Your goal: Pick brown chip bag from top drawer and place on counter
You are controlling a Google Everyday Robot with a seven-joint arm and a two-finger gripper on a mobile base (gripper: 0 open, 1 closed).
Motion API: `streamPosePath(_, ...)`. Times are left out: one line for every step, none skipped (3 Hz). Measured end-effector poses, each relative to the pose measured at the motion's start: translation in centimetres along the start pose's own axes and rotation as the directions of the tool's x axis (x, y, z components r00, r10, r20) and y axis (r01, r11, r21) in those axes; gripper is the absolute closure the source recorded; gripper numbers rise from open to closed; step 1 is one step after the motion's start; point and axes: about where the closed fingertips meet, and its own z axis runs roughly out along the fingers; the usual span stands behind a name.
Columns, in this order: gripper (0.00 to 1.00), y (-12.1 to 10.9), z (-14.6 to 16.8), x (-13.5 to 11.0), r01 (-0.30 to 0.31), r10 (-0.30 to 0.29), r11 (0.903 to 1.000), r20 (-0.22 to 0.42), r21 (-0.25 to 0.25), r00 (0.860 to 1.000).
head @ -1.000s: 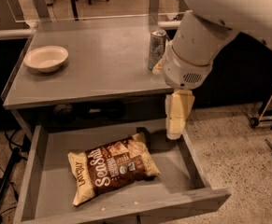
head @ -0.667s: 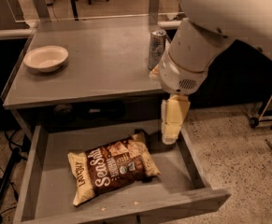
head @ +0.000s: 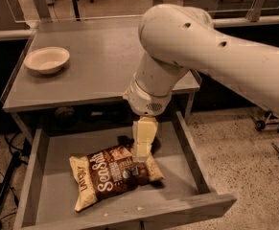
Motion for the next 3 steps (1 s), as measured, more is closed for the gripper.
streamPosePath(0.0, -0.2, 2.9, -1.8, 0.01, -0.008, 0.9992, 0.052, -0.039, 0.999)
streamPosePath(0.0, -0.3, 3.0, -1.8, 0.01, -0.008, 0.9991, 0.053, -0.04, 0.999)
streamPosePath(0.0, 0.3, 4.8, -2.9, 0.022, -0.018, 0.9974, 0.065, -0.069, 0.998)
